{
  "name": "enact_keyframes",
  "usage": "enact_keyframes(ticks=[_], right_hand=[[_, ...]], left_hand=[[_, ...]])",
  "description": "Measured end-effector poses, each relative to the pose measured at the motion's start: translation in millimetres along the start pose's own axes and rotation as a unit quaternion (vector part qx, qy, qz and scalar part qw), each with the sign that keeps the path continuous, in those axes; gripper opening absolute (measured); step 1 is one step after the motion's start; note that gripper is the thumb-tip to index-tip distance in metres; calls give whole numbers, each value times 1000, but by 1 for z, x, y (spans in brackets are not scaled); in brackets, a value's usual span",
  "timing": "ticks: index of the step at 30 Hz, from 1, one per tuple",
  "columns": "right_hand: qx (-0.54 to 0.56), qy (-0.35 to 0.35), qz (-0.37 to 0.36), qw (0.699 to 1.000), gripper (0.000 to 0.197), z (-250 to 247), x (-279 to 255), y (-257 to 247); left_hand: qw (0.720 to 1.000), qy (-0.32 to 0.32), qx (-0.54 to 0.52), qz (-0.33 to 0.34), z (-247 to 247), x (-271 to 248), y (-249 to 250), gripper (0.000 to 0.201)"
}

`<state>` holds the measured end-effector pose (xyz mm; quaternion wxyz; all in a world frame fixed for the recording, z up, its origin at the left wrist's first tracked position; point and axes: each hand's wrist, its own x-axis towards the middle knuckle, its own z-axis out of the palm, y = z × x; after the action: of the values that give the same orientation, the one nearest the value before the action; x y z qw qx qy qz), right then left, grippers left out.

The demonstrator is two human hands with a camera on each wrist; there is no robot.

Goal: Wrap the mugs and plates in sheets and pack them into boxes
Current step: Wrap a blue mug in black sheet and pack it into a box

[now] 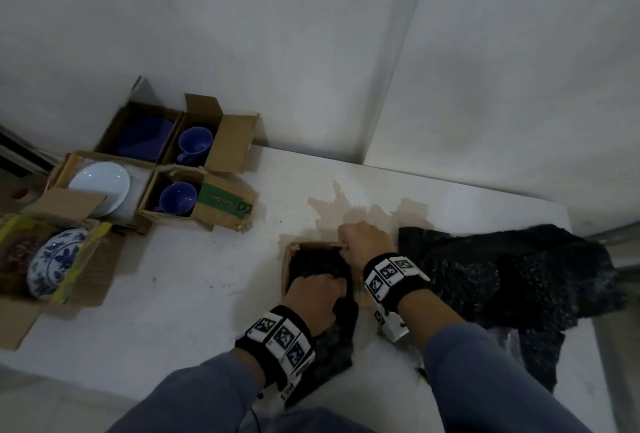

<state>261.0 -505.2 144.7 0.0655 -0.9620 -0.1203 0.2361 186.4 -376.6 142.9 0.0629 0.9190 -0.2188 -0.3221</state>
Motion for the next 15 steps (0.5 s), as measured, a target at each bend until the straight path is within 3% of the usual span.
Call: enact_keyframes(ticks=[2,7,11,13,15], right_hand=[[-16,4,17,1000,11,6,-6,6],[-37,-51,35,997,33,22,-34,0],[-46,17,39,998,41,23,-46,-11],[-18,67,9,998,44,23,-41,-12],[-16,95,-39,995,63,26,-30,-11]], left_hand=[[999,20,48,11,2,-6,-3,29],[981,67,182,-19,-7,-20,-37,26],[984,160,82,11,-11,-33,-55,40],[986,165,10,33,-2,-37,-44,43],[989,148,4,22,13,-37,-29,43]])
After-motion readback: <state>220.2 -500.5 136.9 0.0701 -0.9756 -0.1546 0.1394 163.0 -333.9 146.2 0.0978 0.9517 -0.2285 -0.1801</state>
